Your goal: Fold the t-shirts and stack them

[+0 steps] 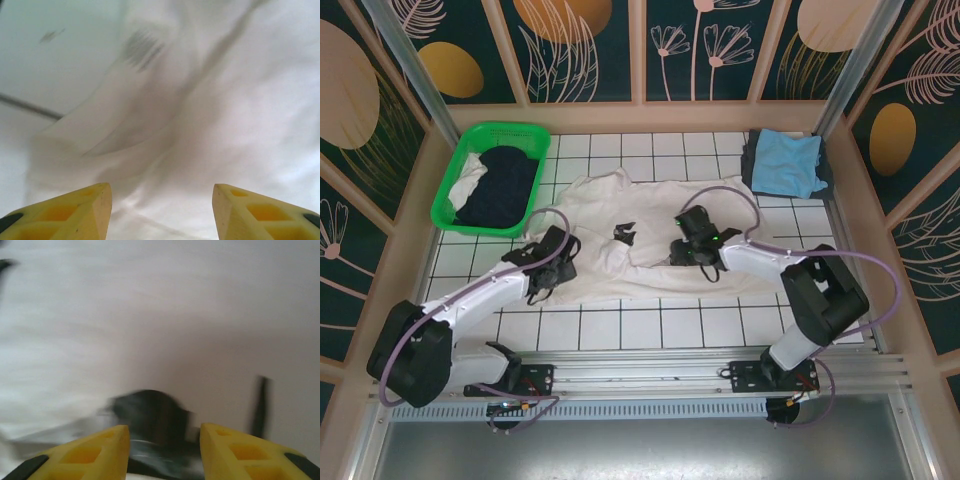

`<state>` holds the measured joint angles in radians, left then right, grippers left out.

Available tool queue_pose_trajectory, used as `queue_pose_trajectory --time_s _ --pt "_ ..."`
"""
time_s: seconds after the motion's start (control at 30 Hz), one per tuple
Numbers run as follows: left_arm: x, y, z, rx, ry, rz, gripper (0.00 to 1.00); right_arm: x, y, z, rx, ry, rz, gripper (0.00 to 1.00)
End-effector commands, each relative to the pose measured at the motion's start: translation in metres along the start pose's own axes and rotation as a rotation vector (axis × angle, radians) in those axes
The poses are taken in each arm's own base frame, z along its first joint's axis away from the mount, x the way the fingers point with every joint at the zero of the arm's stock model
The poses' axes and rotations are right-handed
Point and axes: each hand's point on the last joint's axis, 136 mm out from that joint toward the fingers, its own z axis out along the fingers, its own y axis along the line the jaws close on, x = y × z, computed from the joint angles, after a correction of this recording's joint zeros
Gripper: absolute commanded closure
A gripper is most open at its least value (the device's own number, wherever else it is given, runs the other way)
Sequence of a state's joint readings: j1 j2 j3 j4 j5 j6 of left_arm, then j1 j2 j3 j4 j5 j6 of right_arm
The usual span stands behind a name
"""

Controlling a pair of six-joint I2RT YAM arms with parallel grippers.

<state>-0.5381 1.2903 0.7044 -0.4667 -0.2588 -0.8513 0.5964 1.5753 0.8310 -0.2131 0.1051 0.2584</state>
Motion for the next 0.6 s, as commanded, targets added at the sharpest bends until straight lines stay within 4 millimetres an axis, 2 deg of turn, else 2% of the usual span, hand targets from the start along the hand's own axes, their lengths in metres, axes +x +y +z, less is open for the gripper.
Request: queue_pose_trajectory --time_s 0.0,0.03,0.1,0.2,0.3,0.43,0.5,0.57 --pt "-0.013 -0.057 0.008 0.196 0.017 0.069 0.45 0.005 -0.032 -0.006 0.047 0.004 0.177 0.57" --pt "-0.01 -0.062 0.017 0.201 0.034 0.078 0.46 0.009 -0.042 -0.006 0.06 0.014 0.216 0.57" --pt "0.001 -0.057 0.035 0.156 0.077 0.088 0.47 0.019 -0.058 -0.004 0.082 0.043 0.283 0.57" --pt "0.025 -0.029 0.054 0.048 0.137 0.073 0.49 0.039 -0.071 -0.001 0.081 0.086 0.35 0.57" --pt "0.051 0.002 0.059 -0.009 0.166 0.034 0.46 0.048 -0.078 -0.004 0.07 0.063 0.381 0.55" --pt "0.068 0.04 0.053 -0.11 0.173 0.005 0.44 0.043 -0.085 -0.017 0.054 0.013 0.441 0.54" --pt "0.069 0.05 0.049 -0.141 0.164 0.001 0.42 0.032 -0.084 -0.026 0.038 -0.031 0.45 0.53" --pt "0.067 0.052 0.045 -0.144 0.155 0.0 0.42 0.018 -0.072 -0.035 -0.034 -0.072 0.454 0.52"
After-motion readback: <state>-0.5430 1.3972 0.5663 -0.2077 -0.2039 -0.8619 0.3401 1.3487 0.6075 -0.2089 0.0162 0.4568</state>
